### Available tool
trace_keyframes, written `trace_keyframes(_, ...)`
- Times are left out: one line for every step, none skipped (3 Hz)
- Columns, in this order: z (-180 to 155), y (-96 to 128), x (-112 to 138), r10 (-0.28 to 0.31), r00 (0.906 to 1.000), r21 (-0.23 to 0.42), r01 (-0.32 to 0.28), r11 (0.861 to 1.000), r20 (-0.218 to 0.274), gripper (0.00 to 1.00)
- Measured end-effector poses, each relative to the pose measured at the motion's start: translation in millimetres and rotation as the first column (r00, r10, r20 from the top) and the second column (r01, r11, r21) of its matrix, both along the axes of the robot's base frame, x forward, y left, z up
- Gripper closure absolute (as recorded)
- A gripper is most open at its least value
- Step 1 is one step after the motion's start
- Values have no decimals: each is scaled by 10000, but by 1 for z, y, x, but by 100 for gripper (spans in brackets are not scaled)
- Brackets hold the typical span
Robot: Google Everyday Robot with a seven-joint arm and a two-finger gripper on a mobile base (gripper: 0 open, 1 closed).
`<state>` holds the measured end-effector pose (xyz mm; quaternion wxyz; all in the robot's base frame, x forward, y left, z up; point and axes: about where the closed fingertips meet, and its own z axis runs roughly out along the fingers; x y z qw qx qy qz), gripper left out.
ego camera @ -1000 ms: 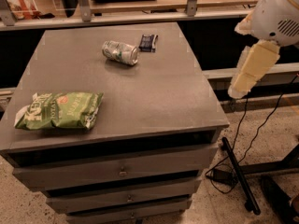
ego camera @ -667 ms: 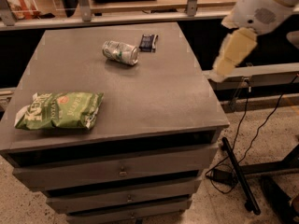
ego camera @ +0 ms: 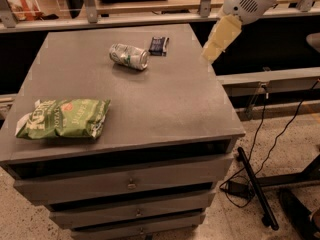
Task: Place 7up can upright
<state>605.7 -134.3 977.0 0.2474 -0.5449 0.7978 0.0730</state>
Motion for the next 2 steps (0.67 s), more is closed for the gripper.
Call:
trace_keyframes(-4, 8, 7, -35, 10000, 298, 35, 9995, -8, 0)
trace_keyframes(-9, 32, 30, -43, 10000, 1278, 44, 9918, -10, 0)
